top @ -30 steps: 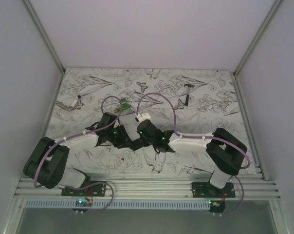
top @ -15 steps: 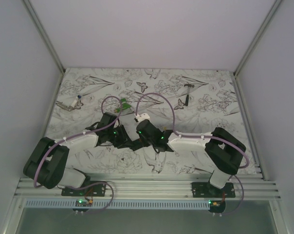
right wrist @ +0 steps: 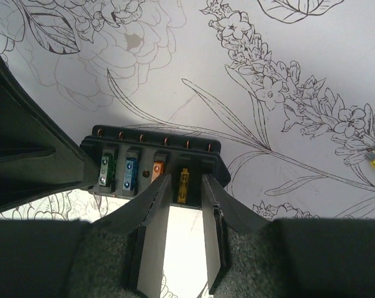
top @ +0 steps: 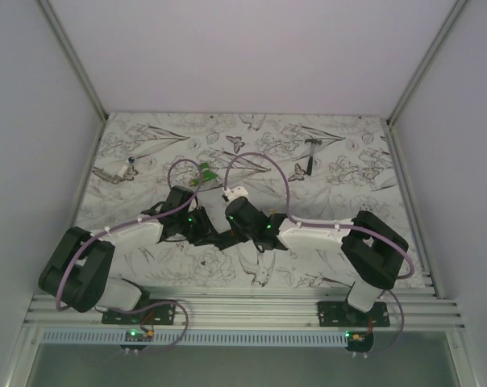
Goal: Snap on the fuse box
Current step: Install the fuse at the fuse box base.
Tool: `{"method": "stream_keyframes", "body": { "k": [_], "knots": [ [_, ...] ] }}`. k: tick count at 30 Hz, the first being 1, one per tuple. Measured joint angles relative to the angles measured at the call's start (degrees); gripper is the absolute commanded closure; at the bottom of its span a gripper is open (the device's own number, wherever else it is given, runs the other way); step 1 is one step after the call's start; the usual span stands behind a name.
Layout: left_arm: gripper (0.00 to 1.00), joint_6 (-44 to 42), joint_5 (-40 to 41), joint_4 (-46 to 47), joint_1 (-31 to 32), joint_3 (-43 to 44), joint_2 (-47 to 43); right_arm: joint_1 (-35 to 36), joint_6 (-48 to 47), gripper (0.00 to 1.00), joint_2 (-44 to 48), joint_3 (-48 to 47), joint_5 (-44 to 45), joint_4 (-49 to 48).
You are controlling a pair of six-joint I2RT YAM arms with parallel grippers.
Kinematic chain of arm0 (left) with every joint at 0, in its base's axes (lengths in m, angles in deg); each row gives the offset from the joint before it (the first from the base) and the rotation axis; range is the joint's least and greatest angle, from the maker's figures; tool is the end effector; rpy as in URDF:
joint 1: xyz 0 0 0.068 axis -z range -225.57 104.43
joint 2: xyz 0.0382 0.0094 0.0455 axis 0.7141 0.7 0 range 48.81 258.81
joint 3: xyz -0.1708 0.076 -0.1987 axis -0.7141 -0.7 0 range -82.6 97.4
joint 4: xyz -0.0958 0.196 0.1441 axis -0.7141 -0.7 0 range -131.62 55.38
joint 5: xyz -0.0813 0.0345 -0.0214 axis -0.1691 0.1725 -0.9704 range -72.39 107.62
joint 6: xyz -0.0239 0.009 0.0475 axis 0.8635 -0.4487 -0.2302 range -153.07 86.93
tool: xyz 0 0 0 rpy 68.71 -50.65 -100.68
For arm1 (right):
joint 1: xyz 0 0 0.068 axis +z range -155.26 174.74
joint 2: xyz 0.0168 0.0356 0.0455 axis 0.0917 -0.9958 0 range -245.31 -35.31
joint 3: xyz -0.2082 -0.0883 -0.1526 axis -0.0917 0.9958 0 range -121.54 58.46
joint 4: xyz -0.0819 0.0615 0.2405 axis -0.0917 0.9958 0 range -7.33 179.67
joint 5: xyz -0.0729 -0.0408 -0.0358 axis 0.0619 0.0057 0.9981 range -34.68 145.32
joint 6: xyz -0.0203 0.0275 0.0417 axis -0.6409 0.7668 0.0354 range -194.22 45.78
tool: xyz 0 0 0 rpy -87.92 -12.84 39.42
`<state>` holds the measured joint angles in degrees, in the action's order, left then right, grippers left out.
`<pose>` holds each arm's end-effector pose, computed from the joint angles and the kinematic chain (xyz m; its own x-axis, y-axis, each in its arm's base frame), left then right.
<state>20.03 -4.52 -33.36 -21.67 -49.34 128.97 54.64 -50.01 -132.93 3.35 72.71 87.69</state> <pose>0.2330 -0.1180 0.1592 -0.8852 -0.4179 -0.2042 -0.1528 0.6760 -0.7209 0.1843 0.2964 0.1742 -0.6346 -0.3143 -0.7061 -0.5090 0.8574 0.0758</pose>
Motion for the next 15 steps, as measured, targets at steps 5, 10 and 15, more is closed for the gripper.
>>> {"method": "stream_keyframes", "body": {
  "k": [5,10,15],
  "knots": [
    [0.71,0.0,0.0,0.0,0.0,0.0,0.0,0.0,-0.1,0.63,0.7,-0.7,0.1,1.3],
    [0.71,0.0,0.0,0.0,0.0,0.0,0.0,0.0,-0.7,0.64,1.8,-2.3,0.1,2.9],
    [0.71,0.0,0.0,0.0,0.0,0.0,0.0,0.0,-1.1,0.68,1.8,-4.6,-0.3,5.5]
  ]
}}
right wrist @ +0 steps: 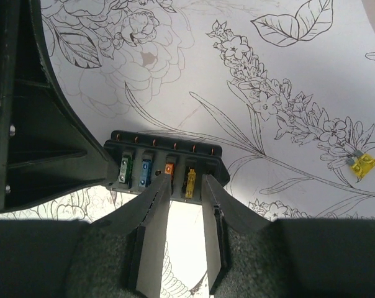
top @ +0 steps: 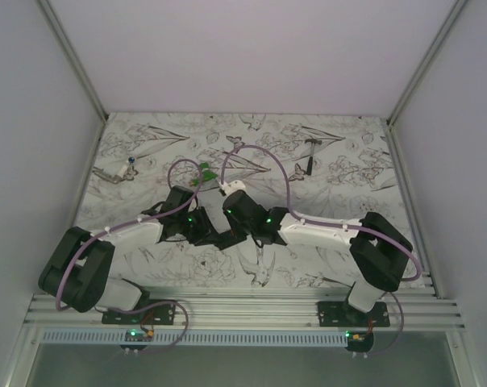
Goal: Snap on the fuse box
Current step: Install the fuse at the fuse box base.
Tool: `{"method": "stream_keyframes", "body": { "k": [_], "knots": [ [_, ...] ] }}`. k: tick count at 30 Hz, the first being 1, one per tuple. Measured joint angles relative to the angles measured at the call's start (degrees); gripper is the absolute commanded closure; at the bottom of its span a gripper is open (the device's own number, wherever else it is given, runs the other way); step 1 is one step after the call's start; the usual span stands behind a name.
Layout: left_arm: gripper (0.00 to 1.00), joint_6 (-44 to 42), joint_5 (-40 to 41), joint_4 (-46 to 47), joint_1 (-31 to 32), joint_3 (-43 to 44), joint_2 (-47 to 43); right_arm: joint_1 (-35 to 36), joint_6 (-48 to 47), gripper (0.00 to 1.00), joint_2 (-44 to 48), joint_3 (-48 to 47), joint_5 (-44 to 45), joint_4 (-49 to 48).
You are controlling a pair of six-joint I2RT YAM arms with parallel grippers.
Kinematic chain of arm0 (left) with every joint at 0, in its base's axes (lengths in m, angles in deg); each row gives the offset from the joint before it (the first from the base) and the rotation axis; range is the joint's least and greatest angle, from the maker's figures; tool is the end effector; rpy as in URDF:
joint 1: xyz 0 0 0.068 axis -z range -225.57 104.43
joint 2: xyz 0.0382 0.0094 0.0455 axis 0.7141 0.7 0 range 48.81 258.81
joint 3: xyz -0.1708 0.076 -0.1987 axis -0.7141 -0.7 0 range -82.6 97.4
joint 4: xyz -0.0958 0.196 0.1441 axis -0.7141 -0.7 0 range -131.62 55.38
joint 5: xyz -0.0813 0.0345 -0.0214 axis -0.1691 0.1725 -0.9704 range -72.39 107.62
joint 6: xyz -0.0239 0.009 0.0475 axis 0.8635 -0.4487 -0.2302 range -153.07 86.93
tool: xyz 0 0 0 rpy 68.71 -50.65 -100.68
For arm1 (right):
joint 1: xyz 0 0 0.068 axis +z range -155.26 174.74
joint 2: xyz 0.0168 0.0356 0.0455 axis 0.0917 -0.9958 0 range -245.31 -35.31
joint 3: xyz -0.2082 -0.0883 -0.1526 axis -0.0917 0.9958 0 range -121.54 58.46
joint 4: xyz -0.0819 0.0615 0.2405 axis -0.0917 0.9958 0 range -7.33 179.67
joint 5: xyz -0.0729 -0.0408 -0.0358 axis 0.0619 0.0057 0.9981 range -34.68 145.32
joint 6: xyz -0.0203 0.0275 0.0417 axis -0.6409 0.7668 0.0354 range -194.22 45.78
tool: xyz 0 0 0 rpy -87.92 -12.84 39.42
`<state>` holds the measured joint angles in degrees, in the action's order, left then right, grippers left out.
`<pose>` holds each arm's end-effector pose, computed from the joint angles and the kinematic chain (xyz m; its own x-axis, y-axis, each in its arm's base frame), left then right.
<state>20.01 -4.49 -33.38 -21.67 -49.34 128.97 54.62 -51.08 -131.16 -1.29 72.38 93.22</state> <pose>0.2330 -0.1179 0.1592 -0.8852 -0.4179 -0.2046 -0.1529 0.6765 -0.7204 0.1869 0.3011 0.2017 -0.6209 -0.3215 -0.7149 -0.5241 0.8485 0.0736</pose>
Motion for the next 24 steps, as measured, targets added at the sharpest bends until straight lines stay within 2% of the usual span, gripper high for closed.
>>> {"method": "stream_keyframes", "body": {
  "k": [14,24],
  "knots": [
    [0.71,-0.1,0.0,0.0,0.0,0.0,0.0,-0.2,0.1,0.79,-3.1,-3.2,-1.1,6.7],
    [0.71,-0.2,0.0,0.0,0.0,0.0,0.0,-0.5,0.0,0.95,-4.7,-5.1,-1.8,8.1]
  ]
}}
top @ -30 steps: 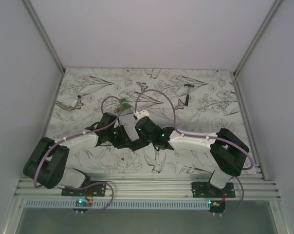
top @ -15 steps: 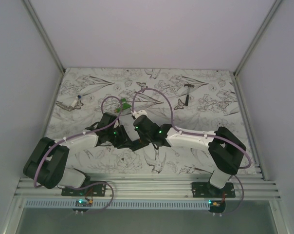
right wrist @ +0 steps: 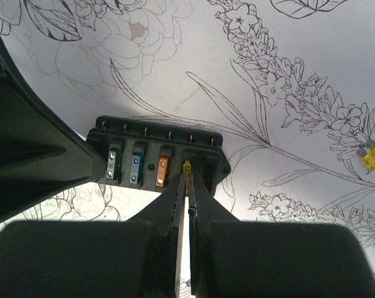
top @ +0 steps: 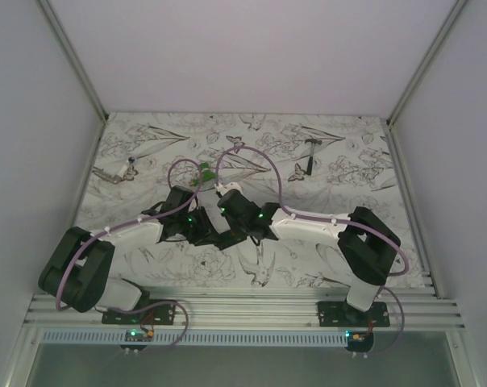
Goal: Snap on the fuse box
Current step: Install the fuse at the fuse box base.
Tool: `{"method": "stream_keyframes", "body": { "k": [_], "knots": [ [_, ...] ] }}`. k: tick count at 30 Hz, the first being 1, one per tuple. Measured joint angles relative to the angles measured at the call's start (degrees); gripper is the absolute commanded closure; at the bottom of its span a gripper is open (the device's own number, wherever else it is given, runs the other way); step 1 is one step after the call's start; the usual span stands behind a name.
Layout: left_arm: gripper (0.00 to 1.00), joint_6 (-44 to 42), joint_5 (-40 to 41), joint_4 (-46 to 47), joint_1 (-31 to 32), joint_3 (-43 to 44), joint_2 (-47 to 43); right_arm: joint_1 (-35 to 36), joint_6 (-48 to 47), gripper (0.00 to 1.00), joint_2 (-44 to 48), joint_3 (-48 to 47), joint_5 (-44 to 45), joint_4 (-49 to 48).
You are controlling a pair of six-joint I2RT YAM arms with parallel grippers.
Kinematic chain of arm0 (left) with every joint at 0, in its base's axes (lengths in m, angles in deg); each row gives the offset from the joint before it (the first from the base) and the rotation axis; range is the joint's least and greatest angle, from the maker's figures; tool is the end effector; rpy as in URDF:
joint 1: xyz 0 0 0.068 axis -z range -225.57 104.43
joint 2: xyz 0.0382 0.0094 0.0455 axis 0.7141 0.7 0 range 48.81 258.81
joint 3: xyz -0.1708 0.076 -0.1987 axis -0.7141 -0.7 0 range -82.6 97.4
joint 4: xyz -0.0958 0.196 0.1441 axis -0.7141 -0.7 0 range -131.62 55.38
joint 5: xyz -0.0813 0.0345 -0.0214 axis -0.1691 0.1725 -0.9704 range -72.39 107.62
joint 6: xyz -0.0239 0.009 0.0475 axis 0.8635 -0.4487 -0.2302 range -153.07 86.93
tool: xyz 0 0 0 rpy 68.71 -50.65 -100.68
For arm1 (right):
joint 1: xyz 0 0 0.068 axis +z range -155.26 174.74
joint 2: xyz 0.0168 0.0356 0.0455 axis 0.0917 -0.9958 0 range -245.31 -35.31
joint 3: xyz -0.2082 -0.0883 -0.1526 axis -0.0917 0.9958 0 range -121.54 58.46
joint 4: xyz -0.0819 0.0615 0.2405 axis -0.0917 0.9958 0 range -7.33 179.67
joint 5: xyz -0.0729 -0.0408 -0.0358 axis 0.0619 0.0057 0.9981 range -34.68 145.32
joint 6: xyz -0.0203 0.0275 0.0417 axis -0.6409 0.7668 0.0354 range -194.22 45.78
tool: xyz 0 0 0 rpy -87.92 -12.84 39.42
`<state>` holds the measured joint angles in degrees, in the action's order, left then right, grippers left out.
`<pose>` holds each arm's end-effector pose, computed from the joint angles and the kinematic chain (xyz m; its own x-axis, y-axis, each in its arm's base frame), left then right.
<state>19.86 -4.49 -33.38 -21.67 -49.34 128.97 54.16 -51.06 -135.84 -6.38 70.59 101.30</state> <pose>0.2330 -0.1179 0.1592 -0.8856 -0.4161 -0.2064 -0.1506 0.6776 -0.7199 0.1940 0.3096 0.1908 -0.6759 -0.3980 -0.6202 -0.5293 0.8478 0.0327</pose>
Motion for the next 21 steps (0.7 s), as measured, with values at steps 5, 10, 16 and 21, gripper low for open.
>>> {"method": "stream_keyframes", "body": {
  "k": [5,10,16,21],
  "knots": [
    [0.71,0.0,0.0,0.0,0.0,0.0,0.0,0.0,0.0,1.00,-1.3,-1.9,-0.4,1.4],
    [0.71,0.0,0.0,0.0,0.0,0.0,0.0,0.0,0.0,1.00,-2.0,-3.3,-1.0,3.0],
    [0.71,0.0,0.0,0.0,0.0,0.0,0.0,-0.2,0.0,1.00,-3.3,-5.7,-1.5,6.4],
    [0.71,0.0,0.1,0.0,0.0,0.0,0.0,-0.9,0.2,1.00,-4.0,-7.0,-2.6,8.0]
  ]
}}
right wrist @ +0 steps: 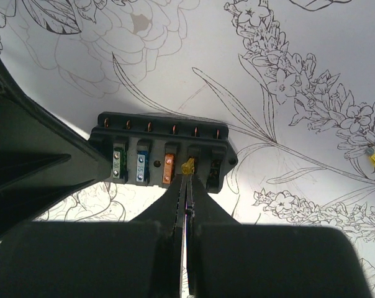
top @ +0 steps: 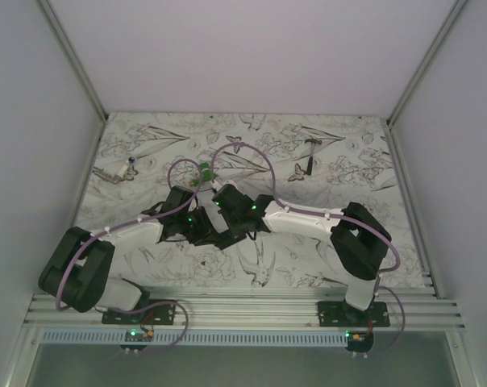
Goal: Snap on the fuse box
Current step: Install the fuse at the fuse box base.
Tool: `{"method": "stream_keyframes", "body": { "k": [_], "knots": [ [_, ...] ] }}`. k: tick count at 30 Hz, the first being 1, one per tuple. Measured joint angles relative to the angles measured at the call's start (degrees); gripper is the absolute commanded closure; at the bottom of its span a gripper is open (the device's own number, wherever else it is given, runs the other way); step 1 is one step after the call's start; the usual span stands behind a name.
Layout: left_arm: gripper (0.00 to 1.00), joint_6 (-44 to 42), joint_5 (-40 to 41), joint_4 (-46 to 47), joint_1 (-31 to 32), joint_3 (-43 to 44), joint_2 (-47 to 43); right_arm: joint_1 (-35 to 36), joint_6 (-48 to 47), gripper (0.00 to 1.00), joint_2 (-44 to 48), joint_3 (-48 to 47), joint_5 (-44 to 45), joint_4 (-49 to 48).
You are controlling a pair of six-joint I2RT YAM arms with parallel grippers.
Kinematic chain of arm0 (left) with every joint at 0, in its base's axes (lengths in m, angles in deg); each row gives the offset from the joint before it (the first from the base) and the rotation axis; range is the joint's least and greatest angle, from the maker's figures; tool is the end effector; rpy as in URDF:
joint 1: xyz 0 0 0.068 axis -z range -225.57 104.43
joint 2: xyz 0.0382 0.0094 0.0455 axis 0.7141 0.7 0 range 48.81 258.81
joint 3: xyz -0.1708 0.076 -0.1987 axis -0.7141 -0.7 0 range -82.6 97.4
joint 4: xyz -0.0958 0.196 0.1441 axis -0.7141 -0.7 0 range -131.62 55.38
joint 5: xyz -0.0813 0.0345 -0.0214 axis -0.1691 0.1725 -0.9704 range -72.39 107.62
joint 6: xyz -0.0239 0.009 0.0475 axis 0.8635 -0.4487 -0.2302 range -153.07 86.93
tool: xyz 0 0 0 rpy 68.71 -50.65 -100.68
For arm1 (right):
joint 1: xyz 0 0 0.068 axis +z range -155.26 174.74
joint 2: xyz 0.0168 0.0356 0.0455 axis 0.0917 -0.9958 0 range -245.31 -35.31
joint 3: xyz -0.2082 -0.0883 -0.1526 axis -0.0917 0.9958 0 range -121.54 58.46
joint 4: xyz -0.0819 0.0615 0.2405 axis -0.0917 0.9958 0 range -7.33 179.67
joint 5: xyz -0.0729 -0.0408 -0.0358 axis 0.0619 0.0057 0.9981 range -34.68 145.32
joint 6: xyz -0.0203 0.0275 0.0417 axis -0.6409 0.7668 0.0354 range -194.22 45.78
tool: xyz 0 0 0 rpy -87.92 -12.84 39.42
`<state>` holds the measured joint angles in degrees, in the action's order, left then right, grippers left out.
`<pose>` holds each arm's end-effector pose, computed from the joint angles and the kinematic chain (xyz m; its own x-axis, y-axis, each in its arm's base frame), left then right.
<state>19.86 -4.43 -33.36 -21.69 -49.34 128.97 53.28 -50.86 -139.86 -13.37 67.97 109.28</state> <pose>0.2331 -0.1178 0.1592 -0.8850 -0.4170 -0.2072 -0.1509 0.6778 -0.7196 0.2052 0.3202 0.1935 -0.7191 -0.4339 -0.5428 -0.5326 0.8459 0.0293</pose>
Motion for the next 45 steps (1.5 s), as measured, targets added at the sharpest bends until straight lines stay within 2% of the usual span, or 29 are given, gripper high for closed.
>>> {"method": "stream_keyframes", "body": {
  "k": [3,10,17,18,21,28,45],
  "knots": [
    [0.71,0.0,0.1,0.0,0.0,0.0,0.0,-0.2,0.0,0.99,-0.8,-1.1,-0.3,0.8],
    [0.71,0.0,0.1,0.0,0.0,0.0,0.0,-0.3,-0.5,0.86,-0.7,-1.1,-0.3,0.4],
    [0.71,0.0,0.1,0.0,0.0,0.0,0.0,-0.3,-3.3,0.76,4.6,3.4,-0.3,-2.0],
    [0.71,0.0,0.1,0.0,0.0,0.0,0.0,-0.3,-4.2,0.71,6.7,4.3,-0.3,-4.0],
    [0.71,-0.1,0.1,0.0,0.0,0.0,0.0,-0.2,-4.7,0.69,6.9,4.3,-0.3,-5.5],
    [0.71,0.0,0.1,0.0,0.0,0.0,0.0,0.8,-5.2,0.70,5.0,4.3,-0.3,-7.2],
    [0.71,-0.1,0.1,0.0,0.0,0.0,-0.1,0.9,-4.8,0.82,1.8,4.3,1.2,-7.1]
  ]
}}
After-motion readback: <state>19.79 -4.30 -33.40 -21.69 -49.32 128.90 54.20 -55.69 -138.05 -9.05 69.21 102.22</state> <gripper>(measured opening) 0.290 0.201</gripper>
